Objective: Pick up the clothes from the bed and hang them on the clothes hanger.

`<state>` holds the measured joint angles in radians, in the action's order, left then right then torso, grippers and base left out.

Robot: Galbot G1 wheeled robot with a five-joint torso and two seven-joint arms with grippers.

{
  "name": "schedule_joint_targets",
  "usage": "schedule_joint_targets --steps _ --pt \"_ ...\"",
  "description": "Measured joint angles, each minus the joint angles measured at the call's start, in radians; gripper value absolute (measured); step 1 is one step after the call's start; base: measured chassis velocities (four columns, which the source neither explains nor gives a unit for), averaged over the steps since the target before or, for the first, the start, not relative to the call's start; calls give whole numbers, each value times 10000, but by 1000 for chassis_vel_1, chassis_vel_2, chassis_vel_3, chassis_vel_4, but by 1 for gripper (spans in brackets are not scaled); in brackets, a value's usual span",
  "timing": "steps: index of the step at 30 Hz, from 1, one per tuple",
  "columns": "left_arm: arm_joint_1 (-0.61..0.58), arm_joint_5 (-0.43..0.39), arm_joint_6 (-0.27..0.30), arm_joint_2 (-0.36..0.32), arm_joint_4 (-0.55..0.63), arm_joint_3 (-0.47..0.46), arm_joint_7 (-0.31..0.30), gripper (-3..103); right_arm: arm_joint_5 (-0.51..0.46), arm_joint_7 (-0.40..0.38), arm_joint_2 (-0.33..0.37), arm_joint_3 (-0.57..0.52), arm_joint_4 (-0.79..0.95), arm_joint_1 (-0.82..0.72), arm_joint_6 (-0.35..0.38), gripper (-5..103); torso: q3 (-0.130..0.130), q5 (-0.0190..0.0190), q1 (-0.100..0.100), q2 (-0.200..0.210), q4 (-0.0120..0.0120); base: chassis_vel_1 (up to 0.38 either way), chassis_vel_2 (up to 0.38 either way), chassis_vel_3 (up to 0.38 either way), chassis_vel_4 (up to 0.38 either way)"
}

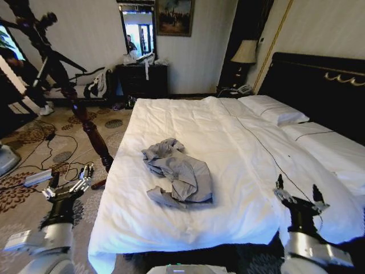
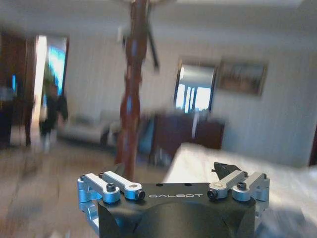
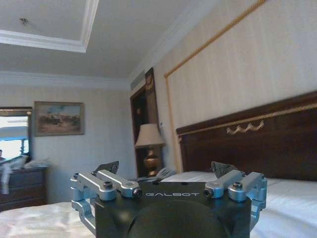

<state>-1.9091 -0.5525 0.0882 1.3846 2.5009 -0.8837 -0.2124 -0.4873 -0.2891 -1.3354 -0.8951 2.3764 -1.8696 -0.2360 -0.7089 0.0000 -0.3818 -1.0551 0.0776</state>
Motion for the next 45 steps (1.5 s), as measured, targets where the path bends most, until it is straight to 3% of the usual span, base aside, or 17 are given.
schedule_joint_targets --steps 2,4,9,11,15,17,18,21,23,25,28,30,31,33,37,41,45 --pt "-107 -16 510 346 3 196 120 100 -582 -178 411 6 142 109 305 100 0 2 0 0 -4 0 0 0 0" --pt "-117 -17 585 393 4 224 141 100 -678 -212 470 8 158 123 359 100 -1 1 0 0 6 0 0 0 0" --pt "-123 19 604 388 4 229 237 100 -698 -226 485 11 161 125 373 100 0 0 0 0 3 0 0 0 0" --pt "-145 268 663 19 5 276 793 100 -865 -243 699 123 162 200 476 100 0 2 0 0 12 0 0 0 0" --pt "-147 324 671 -93 5 289 895 100 -1343 -244 1460 680 129 521 874 100 0 -1 0 0 1 0 0 0 0" --pt "-147 336 671 -124 5 292 905 100 -1950 -243 2413 1399 38 921 1384 100 -1 1 0 0 0 0 0 0 0" --pt "-147 336 671 -124 5 292 905 100 -1950 -243 2413 1399 38 921 1384 100 -1 1 0 0 0 0 0 0 0" --pt "-157 -76 816 -239 4 268 910 100 -2663 -236 3509 2243 -64 1381 1984 100 -1 -1 0 0 -7 0 0 0 0" --pt "-162 -255 871 -312 5 251 909 100 -2714 -236 3581 2302 -74 1408 2024 100 -1 1 -1 1 -5 0 0 0 0" --pt "-175 -1107 1127 -664 5 169 888 100 -2782 -236 3667 2384 -86 1444 2081 100 -1 -1 -1 0 7 0 0 0 0" --pt "-188 -1680 1297 -896 4 112 866 100 -2783 -235 3669 2386 -87 1446 2083 100 0 -1 0 0 6 0 0 0 0" --pt "-203 -2617 1577 -1276 3 25 831 100 -2904 -235 3719 2498 -127 1526 2105 100 0 -3 0 0 6 0 0 0 0" --pt "-203 -2617 1577 -1276 3 25 831 100 -2904 -235 3719 2498 -127 1526 2105 100 0 -3 0 0 6 0 0 0 0" --pt "-217 -3320 1795 -1567 1 -41 803 100 -3515 -231 3837 3038 -393 1939 2153 100 0 0 0 0 5 0 0 0 0" --pt "-221 -3497 1850 -1639 -1 -55 795 100 -4413 -207 3980 3822 -800 2530 2202 100 0 -1 -1 0 2 0 0 0 0" --pt "-228 -3506 1854 -1643 -7 -58 793 100 -5912 -163 4230 5132 -1483 3508 2280 100 0 -1 -1 0 2 0 0 0 0" --pt "-264 -3188 1774 -1543 -45 -37 797 100 -6563 -137 4326 5699 -1776 3912 2312 100 -1 -1 -1 1 2 0 0 0 0"
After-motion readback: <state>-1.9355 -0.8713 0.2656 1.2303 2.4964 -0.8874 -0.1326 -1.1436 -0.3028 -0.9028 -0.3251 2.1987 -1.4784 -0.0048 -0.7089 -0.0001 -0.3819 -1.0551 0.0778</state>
